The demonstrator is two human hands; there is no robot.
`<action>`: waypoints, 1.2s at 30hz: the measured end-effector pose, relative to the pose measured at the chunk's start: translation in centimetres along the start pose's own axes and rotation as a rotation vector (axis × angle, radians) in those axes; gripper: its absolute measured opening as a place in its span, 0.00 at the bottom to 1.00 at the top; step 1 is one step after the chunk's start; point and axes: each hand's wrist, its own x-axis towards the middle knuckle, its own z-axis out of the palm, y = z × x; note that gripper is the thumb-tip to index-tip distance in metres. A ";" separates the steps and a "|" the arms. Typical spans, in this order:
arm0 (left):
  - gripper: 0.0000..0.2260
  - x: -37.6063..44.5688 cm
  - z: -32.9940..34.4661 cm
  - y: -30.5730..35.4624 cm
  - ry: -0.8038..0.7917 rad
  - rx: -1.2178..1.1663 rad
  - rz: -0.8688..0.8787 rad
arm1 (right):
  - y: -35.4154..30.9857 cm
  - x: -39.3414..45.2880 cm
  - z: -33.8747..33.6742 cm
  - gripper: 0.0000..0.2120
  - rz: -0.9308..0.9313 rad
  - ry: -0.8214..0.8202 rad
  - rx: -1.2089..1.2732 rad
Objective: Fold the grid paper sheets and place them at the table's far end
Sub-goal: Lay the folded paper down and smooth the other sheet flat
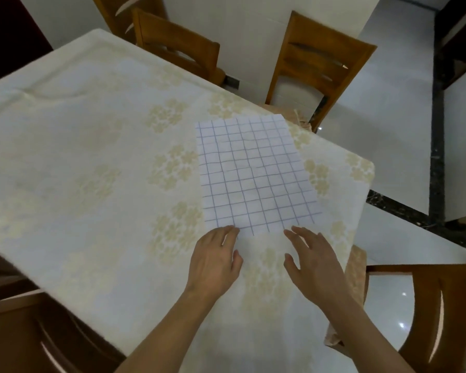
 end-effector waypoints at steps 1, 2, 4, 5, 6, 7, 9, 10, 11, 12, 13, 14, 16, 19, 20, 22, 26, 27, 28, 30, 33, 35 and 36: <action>0.21 0.3 0.5 0.0 -0.013 0.009 -0.002 | 0.6 0.4 0.4 0.25 -0.014 -0.016 -0.008; 0.21 0.7 1.1 -0.1 -0.026 0.021 -0.007 | 1.4 0.8 0.9 0.24 -0.026 -0.034 -0.015; 0.20 1.4 2.2 -0.5 -0.048 0.074 -0.018 | 2.9 1.9 2.0 0.23 -0.048 -0.073 -0.020; 0.20 1.8 2.8 -0.7 -0.062 0.113 -0.020 | 3.8 2.4 2.7 0.22 -0.062 -0.096 -0.018; 0.20 2.1 3.4 -1.0 -0.078 0.148 -0.015 | 4.6 3.1 3.4 0.21 -0.076 -0.119 -0.017; 0.20 2.5 4.0 -1.3 -0.092 0.175 -0.003 | 5.3 3.8 4.0 0.21 -0.090 -0.142 -0.021; 0.20 3.3 5.2 -1.9 -0.115 0.208 0.031 | 6.8 5.1 5.4 0.21 -0.123 -0.184 -0.040; 0.20 3.7 5.7 -2.2 -0.124 0.220 0.049 | 7.5 5.7 6.0 0.21 -0.142 -0.199 -0.049; 0.20 4.0 6.2 -2.4 -0.131 0.229 0.068 | 8.1 6.3 6.5 0.21 -0.163 -0.206 -0.056; 0.20 4.3 6.6 -2.5 -0.141 0.239 0.090 | 8.7 6.9 7.0 0.20 -0.185 -0.206 -0.058; 0.20 4.6 7.0 -2.7 -0.159 0.256 0.109 | 9.3 7.4 7.5 0.20 -0.209 -0.200 -0.057; 0.21 4.8 7.3 -2.9 -0.183 0.279 0.124 | 9.8 7.8 7.9 0.21 -0.232 -0.195 -0.058; 0.23 5.4 7.9 -3.2 -0.226 0.318 0.137 | 10.9 8.6 8.8 0.23 -0.272 -0.205 -0.067; 0.25 6.2 8.7 -3.4 -0.253 0.322 0.134 | 12.2 9.3 10.0 0.28 -0.321 -0.247 -0.085; 0.25 6.4 9.0 -3.4 -0.262 0.319 0.134 | 12.5 9.5 10.2 0.29 -0.338 -0.256 -0.083; 0.25 6.6 9.4 -3.5 -0.286 0.329 0.125 | 12.8 9.5 10.8 0.30 -0.367 -0.259 -0.070; 0.24 7.0 9.8 -3.7 -0.298 0.360 0.097 | 13.3 9.3 11.9 0.28 -0.405 -0.235 -0.033; 0.24 7.0 9.9 -3.7 -0.289 0.364 0.101 | 13.3 9.1 12.2 0.27 -0.405 -0.228 -0.031; 0.23 7.0 10.0 -3.7 -0.275 0.366 0.107 | 13.3 9.1 12.3 0.26 -0.404 -0.222 -0.032; 0.22 7.0 10.3 -3.7 -0.242 0.366 0.116 | 13.3 9.0 12.5 0.26 -0.401 -0.207 -0.035; 0.21 7.2 10.5 -3.5 -0.209 0.360 0.090 | 13.2 9.0 12.8 0.27 -0.401 -0.183 -0.031; 0.20 7.5 10.6 -3.3 -0.201 0.358 0.058 | 13.2 9.1 13.0 0.27 -0.399 -0.166 -0.031; 0.20 7.6 10.7 -3.2 -0.197 0.355 0.045 | 13.2 9.2 13.1 0.27 -0.396 -0.158 -0.032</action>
